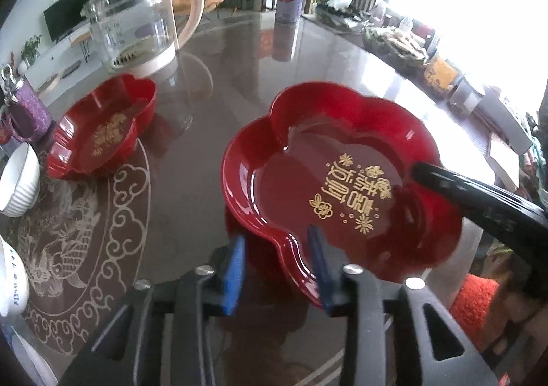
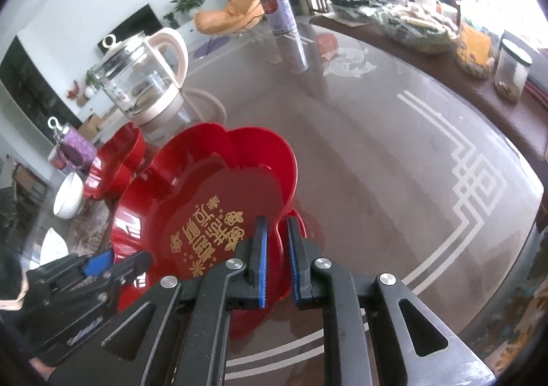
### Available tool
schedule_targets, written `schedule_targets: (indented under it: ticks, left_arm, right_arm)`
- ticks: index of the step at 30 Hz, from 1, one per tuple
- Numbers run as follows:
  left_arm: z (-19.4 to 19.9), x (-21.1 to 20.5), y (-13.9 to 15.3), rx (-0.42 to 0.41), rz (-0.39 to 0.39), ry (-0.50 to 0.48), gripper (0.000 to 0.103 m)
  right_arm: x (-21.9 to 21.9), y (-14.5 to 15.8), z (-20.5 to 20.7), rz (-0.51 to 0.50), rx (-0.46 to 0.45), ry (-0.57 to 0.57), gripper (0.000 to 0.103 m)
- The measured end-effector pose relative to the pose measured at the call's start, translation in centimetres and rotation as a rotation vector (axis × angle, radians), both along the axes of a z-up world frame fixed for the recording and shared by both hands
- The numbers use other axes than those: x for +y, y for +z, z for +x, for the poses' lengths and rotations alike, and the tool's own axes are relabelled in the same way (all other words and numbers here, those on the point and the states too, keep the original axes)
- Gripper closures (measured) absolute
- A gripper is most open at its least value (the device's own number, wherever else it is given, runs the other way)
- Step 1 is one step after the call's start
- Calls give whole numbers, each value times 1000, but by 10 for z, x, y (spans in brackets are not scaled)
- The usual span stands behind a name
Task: Organize plates and bowls
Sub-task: 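Lower the held red plate onto the set-aside red plate and open the right gripper, then withdraw the open right gripper from the stacked red plates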
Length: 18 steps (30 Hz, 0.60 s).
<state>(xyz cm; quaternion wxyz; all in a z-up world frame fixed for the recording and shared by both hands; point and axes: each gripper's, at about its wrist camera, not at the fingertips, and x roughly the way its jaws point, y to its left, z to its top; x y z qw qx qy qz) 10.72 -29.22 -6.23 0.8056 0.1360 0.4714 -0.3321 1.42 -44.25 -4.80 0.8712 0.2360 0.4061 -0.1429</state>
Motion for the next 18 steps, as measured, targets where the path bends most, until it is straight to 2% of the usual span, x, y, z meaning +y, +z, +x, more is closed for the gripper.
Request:
schedule_targets:
  ticks: [1, 2, 3, 5, 8, 12, 17, 18]
  left_arm:
    - [-2, 4, 5, -16, -9, 5, 49]
    - [-4, 9, 11, -30, -24, 14, 36]
    - [-6, 17, 18, -44, -49, 28, 28]
    - [-6, 30, 28, -57, -88, 56, 23]
    - [-1, 48, 36, -44, -135, 100, 23]
    - [11, 59, 34, -26, -150, 144, 23]
    - [22, 69, 23, 8, -166, 195, 23]
    - [23, 69, 21, 13, -166, 200, 23]
  right_arm:
    - [0, 0, 1, 0, -10, 9, 60]
    - [0, 2, 2, -14, -25, 13, 53]
    - [1, 4, 3, -35, -34, 15, 50]
    - [3, 9, 5, -55, -54, 31, 50]
    - [0, 14, 7, -50, -54, 13, 50]
    - [-7, 24, -6, 54, -50, -29, 50]
    - [2, 25, -24, 71, 43, 40, 49]
    - [2, 22, -23, 84, 57, 46, 55]
